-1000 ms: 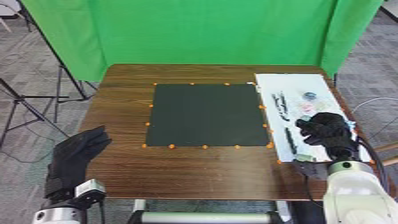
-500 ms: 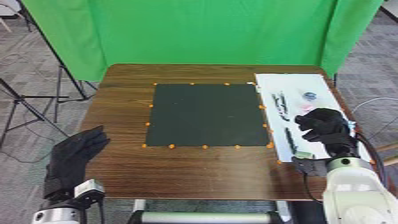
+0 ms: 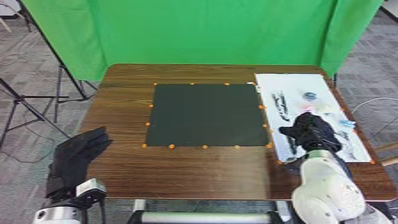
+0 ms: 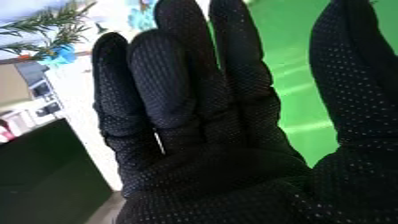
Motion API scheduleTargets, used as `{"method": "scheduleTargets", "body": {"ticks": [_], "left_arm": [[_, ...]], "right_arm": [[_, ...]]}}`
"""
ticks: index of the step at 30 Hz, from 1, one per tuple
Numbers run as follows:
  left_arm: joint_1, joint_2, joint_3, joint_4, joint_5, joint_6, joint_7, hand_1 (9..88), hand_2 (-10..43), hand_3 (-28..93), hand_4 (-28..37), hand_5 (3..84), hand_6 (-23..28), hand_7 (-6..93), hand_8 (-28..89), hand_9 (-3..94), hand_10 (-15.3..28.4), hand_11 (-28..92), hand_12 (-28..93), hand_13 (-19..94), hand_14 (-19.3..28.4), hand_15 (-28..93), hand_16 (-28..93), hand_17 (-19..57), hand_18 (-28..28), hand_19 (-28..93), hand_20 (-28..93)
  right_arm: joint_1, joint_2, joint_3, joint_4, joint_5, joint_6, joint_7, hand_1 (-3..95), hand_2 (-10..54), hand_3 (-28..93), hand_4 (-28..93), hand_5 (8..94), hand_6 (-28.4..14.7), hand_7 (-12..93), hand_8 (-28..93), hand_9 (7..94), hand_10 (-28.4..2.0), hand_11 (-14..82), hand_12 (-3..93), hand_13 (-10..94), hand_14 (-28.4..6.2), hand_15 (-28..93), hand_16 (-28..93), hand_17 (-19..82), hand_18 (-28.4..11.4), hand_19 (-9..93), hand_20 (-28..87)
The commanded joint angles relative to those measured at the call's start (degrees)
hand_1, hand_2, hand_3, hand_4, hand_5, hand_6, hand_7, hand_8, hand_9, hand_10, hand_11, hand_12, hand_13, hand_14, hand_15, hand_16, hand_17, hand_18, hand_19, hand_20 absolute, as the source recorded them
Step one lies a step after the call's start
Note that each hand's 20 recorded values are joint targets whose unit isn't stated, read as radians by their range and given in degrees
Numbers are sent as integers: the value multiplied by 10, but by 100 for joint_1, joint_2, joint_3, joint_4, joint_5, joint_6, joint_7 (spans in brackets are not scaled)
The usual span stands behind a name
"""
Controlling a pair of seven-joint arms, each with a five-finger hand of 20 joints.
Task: Arrange flowers
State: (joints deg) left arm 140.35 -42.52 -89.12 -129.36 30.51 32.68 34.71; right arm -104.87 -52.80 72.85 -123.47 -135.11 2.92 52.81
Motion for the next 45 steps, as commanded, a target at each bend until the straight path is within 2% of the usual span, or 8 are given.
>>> {"method": "scheduleTargets", "body": {"ticks": [1,4,9,14,19,36,42,45], "left_arm": [[58,-8,-49,-38,27,-55,-7,285,70,800,-181,541,154,201,-98,458,230,368,103,309,284,656,-138,-70,242,632,103],[51,-111,-118,-70,141,-118,-187,285,70,800,-182,541,154,201,-99,458,230,368,104,309,284,656,-138,-70,242,633,102],[78,-52,-118,-61,59,-96,-70,286,70,799,-182,541,154,202,-99,458,230,368,103,309,284,657,-138,-71,242,632,101],[119,-121,-144,-73,81,-78,-106,285,70,799,-181,540,154,202,-99,458,230,368,103,309,284,656,-139,-71,242,633,100],[70,-197,-177,-78,192,-132,-264,286,70,799,-182,540,154,202,-99,458,229,368,103,309,284,656,-139,-71,242,633,99],[101,-244,-228,-95,186,-129,-281,286,71,799,-182,540,154,202,-99,458,230,368,103,309,284,656,-139,-71,242,634,97],[102,-274,-250,-98,211,-139,-318,286,71,799,-182,540,154,203,-100,458,230,369,104,308,284,656,-139,-71,242,635,96],[89,-292,-256,-96,222,-146,-350,285,71,800,-182,540,154,204,-100,458,230,368,104,308,284,656,-139,-71,242,635,95]], "right_arm": [[69,-32,17,153,-281,-933,405,321,-47,725,-213,613,-92,487,-157,716,-206,398,237,641,-175,743,227,413,-248,932,73],[-23,-74,106,149,-295,-1409,555,322,-45,719,-210,624,-95,484,-148,722,-208,408,242,648,-174,744,231,419,-251,932,84],[-23,-31,148,256,-141,-1656,592,323,-44,716,-207,626,-97,478,-139,723,-210,407,244,653,-174,742,234,425,-251,932,97],[61,-64,173,370,-128,-1797,553,322,-39,712,-206,631,-98,475,-135,725,-211,407,244,654,-175,743,235,429,-252,932,104],[194,-65,34,487,-219,-1878,546,320,-37,711,-205,632,-99,476,-132,725,-212,406,244,655,-175,743,237,430,-252,932,108],[436,-312,-133,598,333,-2853,753,341,-37,726,-201,642,-93,498,-127,735,-211,416,248,659,-173,742,240,432,-256,932,120],[451,-355,-161,617,533,-3002,744,386,-51,711,-219,638,-83,488,134,741,-207,436,260,670,-170,752,246,436,-260,932,161],[466,-398,-123,671,611,-3081,698,429,-56,695,-226,636,-71,512,177,744,-203,449,265,677,-164,756,250,439,-259,932,174]]}}
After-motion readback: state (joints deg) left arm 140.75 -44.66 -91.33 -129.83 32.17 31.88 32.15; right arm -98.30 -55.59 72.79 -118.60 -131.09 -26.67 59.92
